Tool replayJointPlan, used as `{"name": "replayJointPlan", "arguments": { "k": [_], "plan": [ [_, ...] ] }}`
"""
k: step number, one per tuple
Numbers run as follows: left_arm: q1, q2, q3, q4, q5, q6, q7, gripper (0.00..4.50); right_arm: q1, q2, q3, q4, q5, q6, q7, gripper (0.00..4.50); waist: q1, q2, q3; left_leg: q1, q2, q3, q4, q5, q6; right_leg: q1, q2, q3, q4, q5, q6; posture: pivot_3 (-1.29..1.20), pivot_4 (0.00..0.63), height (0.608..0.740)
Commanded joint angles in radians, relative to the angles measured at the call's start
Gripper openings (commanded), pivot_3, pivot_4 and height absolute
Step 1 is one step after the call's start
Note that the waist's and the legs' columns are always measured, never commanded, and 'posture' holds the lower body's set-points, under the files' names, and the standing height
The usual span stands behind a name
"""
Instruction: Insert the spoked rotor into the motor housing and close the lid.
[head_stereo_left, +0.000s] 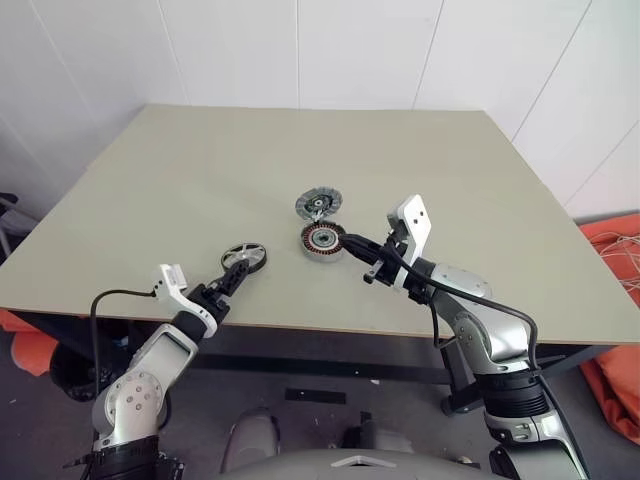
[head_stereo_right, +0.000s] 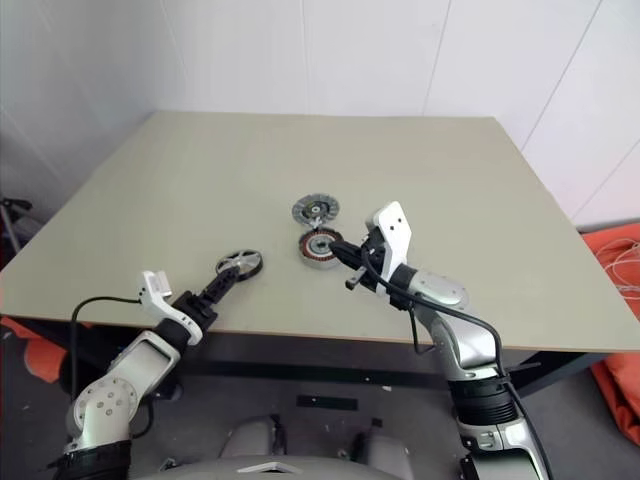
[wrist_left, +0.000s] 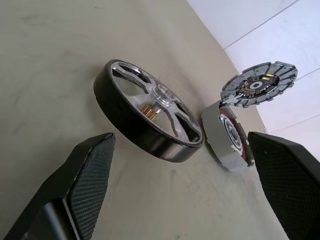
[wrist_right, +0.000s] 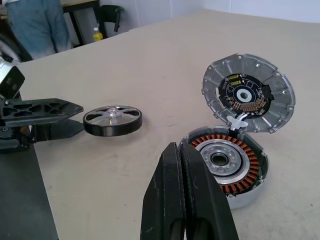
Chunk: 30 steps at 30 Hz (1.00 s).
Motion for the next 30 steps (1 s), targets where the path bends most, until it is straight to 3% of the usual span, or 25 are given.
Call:
{"name": "replayJointPlan", "arguments": {
  "k": [1,14,18,27,30],
  "plan": [
    [-0.045,-0.025,0.051,0.032,-0.039,-0.002,0.069,4.5,-0.006,0.004,0.0,-0.012,0.009,-0.025,-0.002,0.04,0.001,0.0,0.0,0.0,0.0,0.0,0.0,0.0,0.0,0.0,0.0,0.0,0.0,0.0,0.0,0.0,0.0,0.74],
    [-0.089,-0.088,0.062,0.049,-0.111,0.029,0.147,4.5,0.0,-0.002,-0.001,-0.021,0.011,-0.023,-0.008,0.04,0.004,0.0,0.0,0.0,0.0,0.0,0.0,0.0,0.0,0.002,0.0,0.0,0.0,0.0,0.0,0.0,0.0,0.74],
    [-0.089,-0.083,0.06,0.051,-0.115,0.047,0.167,3.64,-0.008,0.0,-0.001,-0.017,0.01,-0.023,-0.011,0.0,0.004,0.0,0.0,0.0,0.0,0.0,0.0,0.0,0.0,0.002,0.0,0.0,0.0,0.0,0.0,0.0,0.0,0.74],
    [-0.104,-0.088,0.061,0.073,-0.122,0.079,0.192,0.58,-0.016,0.005,0.003,-0.011,0.01,-0.026,-0.019,0.0,0.004,0.0,0.0,-0.002,0.0,0.0,0.0,0.0,0.0,0.0,0.0,0.0,-0.001,0.0,0.0,0.0,0.0,0.74],
    [-0.107,-0.086,0.061,0.079,-0.124,0.081,0.191,0.41,-0.018,0.005,0.004,-0.009,0.01,-0.027,-0.021,0.0,0.003,0.0,0.0,-0.001,0.0,0.0,0.0,0.0,0.0,0.001,0.0,0.0,-0.001,0.0,0.0,0.0,0.0,0.74]
  ]
}}
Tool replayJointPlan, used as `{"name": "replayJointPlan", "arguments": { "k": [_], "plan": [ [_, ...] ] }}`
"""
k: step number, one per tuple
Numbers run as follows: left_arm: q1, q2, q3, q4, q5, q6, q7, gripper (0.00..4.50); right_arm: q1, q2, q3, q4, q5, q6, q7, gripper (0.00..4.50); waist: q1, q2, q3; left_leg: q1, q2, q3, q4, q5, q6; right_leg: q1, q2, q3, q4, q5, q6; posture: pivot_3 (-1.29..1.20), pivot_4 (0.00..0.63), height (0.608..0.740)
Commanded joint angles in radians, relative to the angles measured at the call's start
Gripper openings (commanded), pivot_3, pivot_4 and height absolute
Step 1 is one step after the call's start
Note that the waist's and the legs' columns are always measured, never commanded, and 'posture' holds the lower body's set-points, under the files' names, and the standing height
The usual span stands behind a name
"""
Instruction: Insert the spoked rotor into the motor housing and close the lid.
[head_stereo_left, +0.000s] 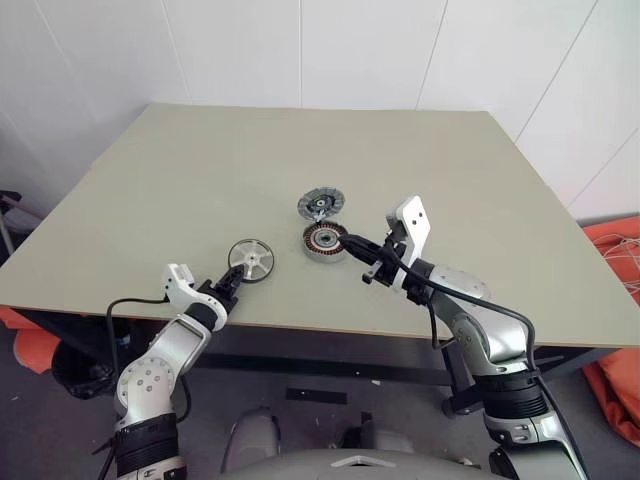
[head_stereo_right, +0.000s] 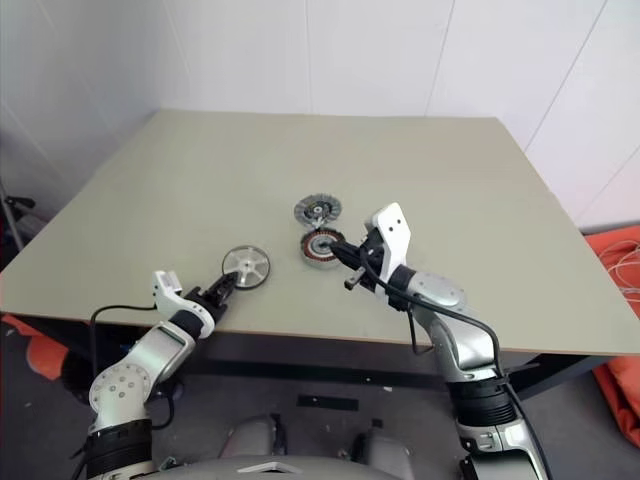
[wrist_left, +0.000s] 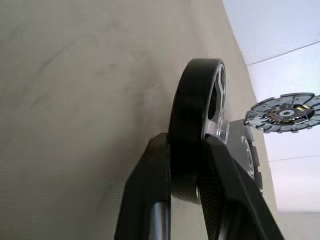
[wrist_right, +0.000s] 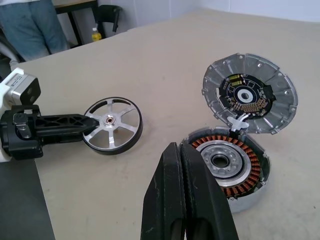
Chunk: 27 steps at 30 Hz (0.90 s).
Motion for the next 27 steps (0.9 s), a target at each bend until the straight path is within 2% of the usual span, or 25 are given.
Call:
{"name": "replayJointPlan", "arguments": {
  "k": [1,7,14,27],
  "plan": [
    [-0.017,0.004,0.0,0.002,-0.014,0.007,-0.001,0.41,-0.02,0.002,-0.005,-0.009,0.01,-0.021,0.0,0.0,0.0,0.0,0.0,0.0,0.0,0.0,0.0,0.0,0.0,0.0,0.0,0.0,0.0,0.0,0.0,0.0,0.0,0.74],
    [-0.009,0.004,-0.001,-0.015,-0.036,0.014,-0.011,0.41,-0.016,0.0,-0.007,-0.015,0.011,-0.019,0.0,0.0,0.0,0.0,0.0,0.0,0.0,0.0,0.0,0.0,0.0,0.0,0.0,0.0,0.0,0.0,0.0,0.0,0.0,0.74],
    [-0.005,0.002,-0.026,-0.096,-0.155,0.071,-0.007,0.41,-0.008,-0.006,-0.01,-0.03,0.022,-0.017,0.01,0.0,0.0,0.0,0.0,-0.001,0.0,0.0,0.0,0.0,0.0,-0.001,0.0,0.0,0.0,0.0,0.0,0.0,0.0,0.74],
    [-0.18,-0.023,-0.082,-0.023,-0.172,0.078,0.106,0.41,-0.003,0.0,-0.005,-0.037,0.024,-0.016,-0.003,0.0,0.0,0.0,0.0,-0.002,0.0,0.0,0.0,0.001,-0.002,-0.001,0.0,0.0,0.0,0.0,0.0,0.0,0.0,0.74]
  ]
}}
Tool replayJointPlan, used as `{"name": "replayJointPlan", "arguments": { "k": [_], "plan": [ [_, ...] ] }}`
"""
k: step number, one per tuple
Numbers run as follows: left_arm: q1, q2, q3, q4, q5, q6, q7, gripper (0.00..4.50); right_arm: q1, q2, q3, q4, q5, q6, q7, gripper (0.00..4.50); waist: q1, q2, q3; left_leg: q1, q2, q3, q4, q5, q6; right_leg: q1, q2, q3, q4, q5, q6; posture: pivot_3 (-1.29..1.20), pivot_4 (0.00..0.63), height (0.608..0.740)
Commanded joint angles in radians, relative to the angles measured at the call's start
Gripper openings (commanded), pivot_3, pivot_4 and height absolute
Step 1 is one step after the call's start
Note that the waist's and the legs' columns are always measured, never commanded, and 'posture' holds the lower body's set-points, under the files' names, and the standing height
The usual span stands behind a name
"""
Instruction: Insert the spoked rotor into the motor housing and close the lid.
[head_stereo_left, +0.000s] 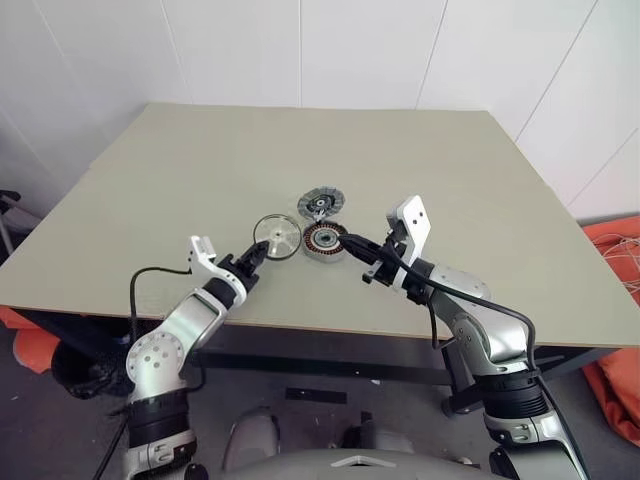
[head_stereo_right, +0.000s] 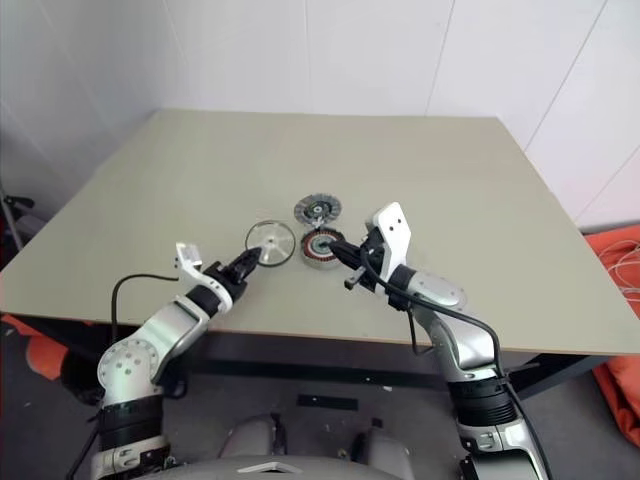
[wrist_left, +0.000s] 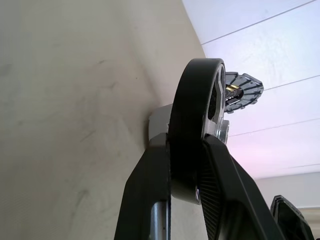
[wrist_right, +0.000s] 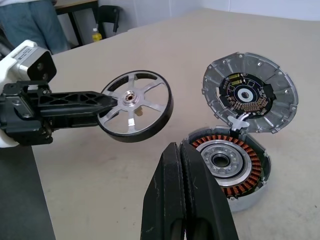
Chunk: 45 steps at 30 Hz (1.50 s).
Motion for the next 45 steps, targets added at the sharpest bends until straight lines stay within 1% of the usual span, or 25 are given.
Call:
{"name": "replayJointPlan", "arguments": {
  "k": [1,11,21,27,35,45],
  "plan": [
    [-0.069,-0.018,-0.019,0.021,-0.026,0.006,0.025,0.41,-0.005,0.003,-0.005,-0.041,0.018,-0.013,-0.001,0.0,0.0,0.0,0.0,-0.001,0.0,0.0,0.0,0.0,0.0,0.0,0.0,0.0,0.0,0.0,0.0,0.0,0.0,0.74],
    [-0.165,-0.06,-0.04,0.136,0.003,0.013,0.045,0.41,0.019,-0.015,-0.015,-0.084,0.042,0.009,0.001,0.0,0.0,0.0,0.0,-0.003,0.0,-0.001,0.0,0.001,-0.001,-0.001,0.0,0.0,0.0,0.0,0.001,0.0,0.0,0.74],
    [-0.23,-0.097,-0.051,0.266,0.089,-0.008,-0.006,0.41,0.02,-0.016,-0.012,-0.092,0.045,0.02,-0.01,0.0,0.004,0.0,0.0,-0.003,-0.001,-0.002,0.0,0.001,-0.001,-0.001,0.0,-0.001,0.0,-0.001,0.002,0.0,0.0,0.74],
    [-0.28,-0.143,-0.051,0.333,0.137,-0.029,-0.036,0.41,0.039,-0.024,-0.016,-0.112,0.056,0.028,-0.009,0.0,0.006,0.0,0.0,-0.003,-0.001,-0.002,0.0,0.001,-0.001,-0.002,0.0,-0.001,-0.001,-0.001,0.002,0.0,0.0,0.74],
    [-0.315,-0.166,-0.04,0.376,0.177,-0.033,-0.06,0.41,0.056,-0.033,-0.019,-0.132,0.063,0.035,-0.022,0.0,0.006,0.0,0.0,-0.003,-0.001,-0.002,0.0,0.001,-0.001,-0.002,0.0,-0.001,-0.001,-0.001,0.002,0.0,0.0,0.74],
    [-0.323,-0.177,-0.018,0.386,0.214,-0.045,-0.061,0.41,0.047,-0.033,-0.016,-0.117,0.059,0.029,-0.023,0.0,0.007,0.0,0.0,-0.003,-0.001,-0.003,0.0,0.001,-0.001,-0.002,0.0,-0.001,-0.001,-0.001,0.002,0.0,0.0,0.74]
  ]
}}
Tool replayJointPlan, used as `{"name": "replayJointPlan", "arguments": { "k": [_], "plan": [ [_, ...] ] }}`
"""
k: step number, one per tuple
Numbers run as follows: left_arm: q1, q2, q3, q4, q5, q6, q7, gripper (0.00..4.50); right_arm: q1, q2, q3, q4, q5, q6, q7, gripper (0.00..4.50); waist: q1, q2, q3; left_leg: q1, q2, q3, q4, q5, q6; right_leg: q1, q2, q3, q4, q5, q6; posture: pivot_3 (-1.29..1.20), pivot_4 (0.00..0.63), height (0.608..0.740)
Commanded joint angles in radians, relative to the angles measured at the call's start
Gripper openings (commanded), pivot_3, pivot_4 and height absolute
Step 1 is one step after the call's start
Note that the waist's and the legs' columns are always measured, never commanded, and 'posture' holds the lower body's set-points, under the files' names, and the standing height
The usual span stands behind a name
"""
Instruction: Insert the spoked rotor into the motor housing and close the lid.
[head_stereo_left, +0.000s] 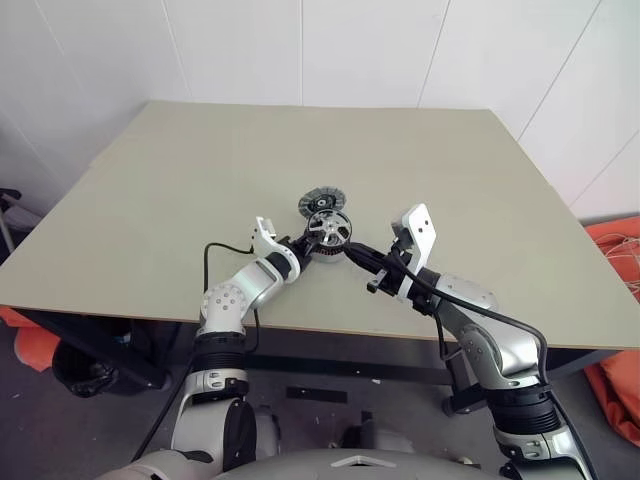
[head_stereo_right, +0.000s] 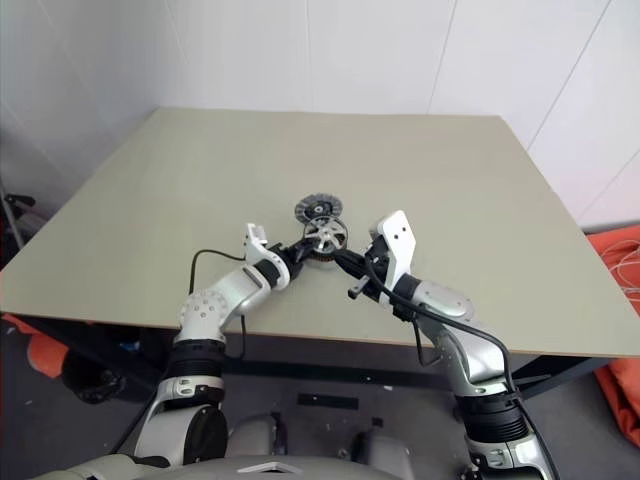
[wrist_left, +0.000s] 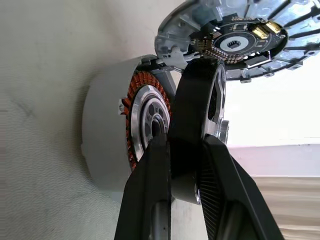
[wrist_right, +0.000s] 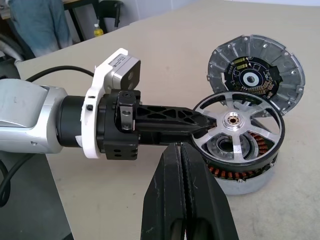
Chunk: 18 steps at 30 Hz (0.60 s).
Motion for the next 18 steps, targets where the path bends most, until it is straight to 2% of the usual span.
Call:
{"name": "replayJointPlan", "arguments": {
  "k": [1,18],
  "plan": [
    [-0.027,-0.009,0.005,-0.026,0.006,-0.011,-0.017,0.41,-0.017,-0.002,-0.015,-0.037,0.015,-0.015,-0.001,0.0,0.0,0.0,0.0,0.0,0.0,0.0,0.0,0.0,0.0,0.0,0.0,0.0,0.0,0.0,0.0,0.0,0.0,0.74],
    [-0.037,-0.016,0.016,-0.061,0.004,0.012,-0.014,0.41,-0.027,0.002,-0.012,-0.021,0.007,-0.021,-0.004,0.0,0.0,0.0,0.0,0.0,0.0,0.0,0.0,0.0,0.0,0.0,0.0,0.0,0.0,0.001,-0.001,0.0,0.0,0.74]
  ]
}}
